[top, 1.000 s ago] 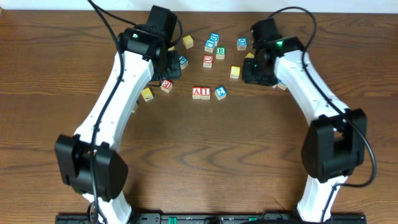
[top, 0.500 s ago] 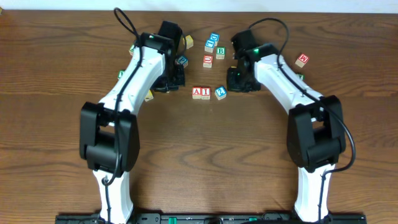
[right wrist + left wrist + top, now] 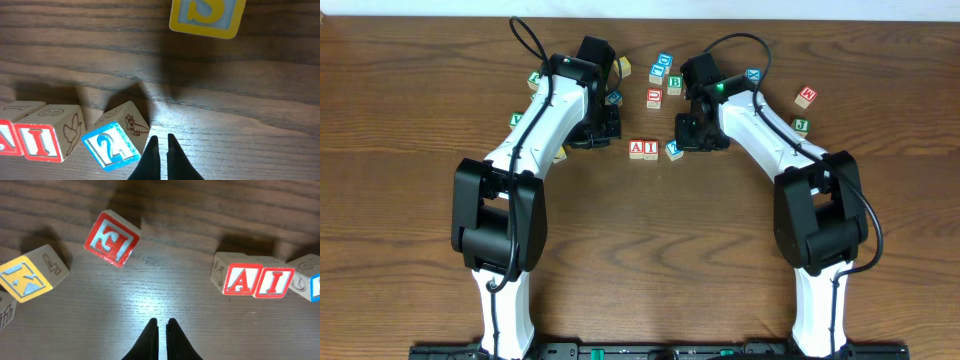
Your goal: Spell out AI2
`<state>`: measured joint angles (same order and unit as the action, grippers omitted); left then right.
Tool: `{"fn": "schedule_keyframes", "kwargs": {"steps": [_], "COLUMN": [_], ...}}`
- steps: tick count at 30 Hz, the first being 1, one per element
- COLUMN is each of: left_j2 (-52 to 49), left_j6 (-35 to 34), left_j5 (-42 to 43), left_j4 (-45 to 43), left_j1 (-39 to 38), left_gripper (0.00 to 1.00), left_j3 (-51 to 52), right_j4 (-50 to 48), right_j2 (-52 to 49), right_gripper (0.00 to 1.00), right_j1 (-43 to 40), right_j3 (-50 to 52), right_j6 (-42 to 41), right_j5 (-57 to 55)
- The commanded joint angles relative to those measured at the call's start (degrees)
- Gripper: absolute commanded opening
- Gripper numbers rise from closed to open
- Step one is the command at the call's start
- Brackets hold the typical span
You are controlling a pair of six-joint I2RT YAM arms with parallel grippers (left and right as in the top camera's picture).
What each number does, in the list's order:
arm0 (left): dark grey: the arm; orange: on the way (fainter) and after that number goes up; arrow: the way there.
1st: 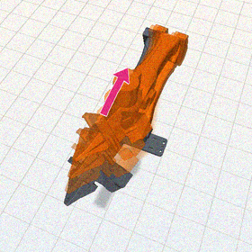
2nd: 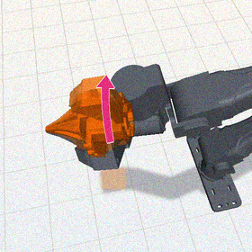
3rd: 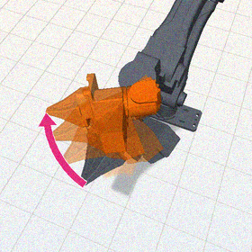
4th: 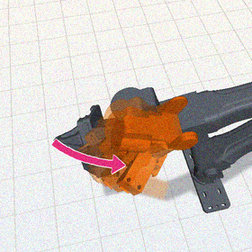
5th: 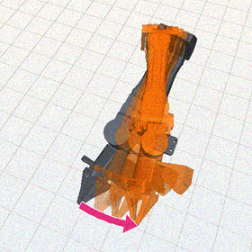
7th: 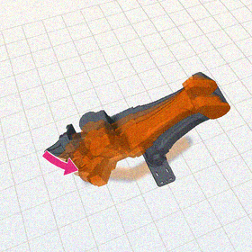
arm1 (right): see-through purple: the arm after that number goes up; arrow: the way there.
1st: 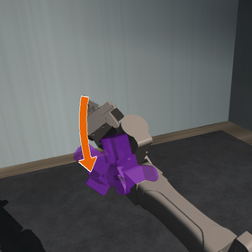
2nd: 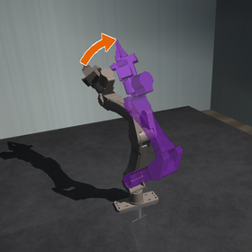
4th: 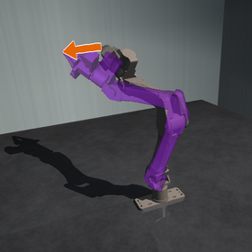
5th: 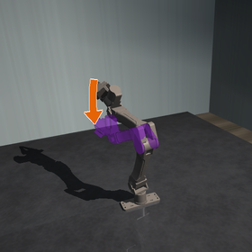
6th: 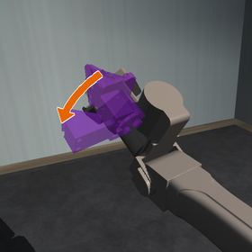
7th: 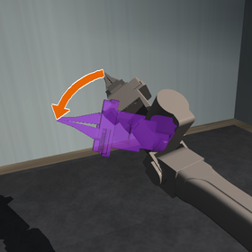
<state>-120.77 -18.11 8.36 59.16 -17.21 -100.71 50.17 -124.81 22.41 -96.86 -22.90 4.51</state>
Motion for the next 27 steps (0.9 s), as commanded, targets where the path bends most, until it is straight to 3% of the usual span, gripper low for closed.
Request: {"fn": "schedule_keyframes", "kwargs": {"steps": [1, 27], "left_j2": [-0.8, -0.8], "left_j6": [0.0, -0.2], "left_j5": [0.2, 0.3], "left_j4": [-0.6, -2.9], "left_j1": [0.0, 0.0], "left_gripper": [0.08, 0.08], "left_j3": [0.9, 2.3], "right_j4": [0.0, -4.2], "right_j2": [-1.0, -1.3], "right_gripper": [0.02, 0.03], "right_j1": [0.2, 2.6], "right_j3": [0.2, 3.0], "right_j6": [0.6, -0.6], "right_j5": [0.2, 2.6]}}
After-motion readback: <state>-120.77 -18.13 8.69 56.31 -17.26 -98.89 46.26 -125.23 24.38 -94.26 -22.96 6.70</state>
